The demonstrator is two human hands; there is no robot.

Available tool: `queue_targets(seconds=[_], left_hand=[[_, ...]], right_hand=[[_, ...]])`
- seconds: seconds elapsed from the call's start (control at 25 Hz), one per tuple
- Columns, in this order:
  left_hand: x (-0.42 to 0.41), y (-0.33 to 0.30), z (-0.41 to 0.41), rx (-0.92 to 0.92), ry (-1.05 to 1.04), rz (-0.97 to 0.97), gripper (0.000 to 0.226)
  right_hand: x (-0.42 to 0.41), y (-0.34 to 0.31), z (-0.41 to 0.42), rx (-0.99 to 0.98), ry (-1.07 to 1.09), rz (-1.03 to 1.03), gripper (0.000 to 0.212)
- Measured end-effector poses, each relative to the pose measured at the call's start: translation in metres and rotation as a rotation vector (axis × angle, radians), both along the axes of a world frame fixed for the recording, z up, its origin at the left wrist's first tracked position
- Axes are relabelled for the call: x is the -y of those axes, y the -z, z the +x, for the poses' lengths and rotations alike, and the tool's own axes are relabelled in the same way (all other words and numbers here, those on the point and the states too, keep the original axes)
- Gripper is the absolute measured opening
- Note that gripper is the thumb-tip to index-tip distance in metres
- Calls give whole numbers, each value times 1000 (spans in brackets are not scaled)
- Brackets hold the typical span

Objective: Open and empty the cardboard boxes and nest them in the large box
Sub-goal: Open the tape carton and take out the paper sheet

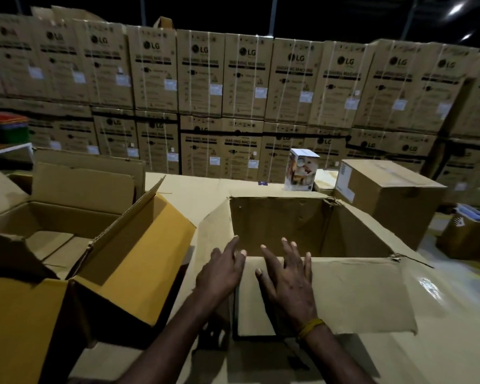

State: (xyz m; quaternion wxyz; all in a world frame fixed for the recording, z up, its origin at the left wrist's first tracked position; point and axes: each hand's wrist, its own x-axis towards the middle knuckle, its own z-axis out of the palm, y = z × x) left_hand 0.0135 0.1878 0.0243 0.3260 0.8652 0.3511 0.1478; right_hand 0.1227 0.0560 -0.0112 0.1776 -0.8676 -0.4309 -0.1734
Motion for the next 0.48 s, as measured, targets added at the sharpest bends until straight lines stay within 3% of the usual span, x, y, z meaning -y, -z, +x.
queue_targets(seconds=[0.2, 0.32, 0.48], left_hand=[[45, -7, 9, -179, -36, 96, 78], [57, -1, 16, -83, -118, 98, 69], [70, 6, 30, 100, -184, 159, 55]], right_hand=[[70, -15, 46, -193, 232, -15, 72], [118, -19, 81, -305, 346, 58, 84], [153, -17, 116, -391, 297, 95, 93]])
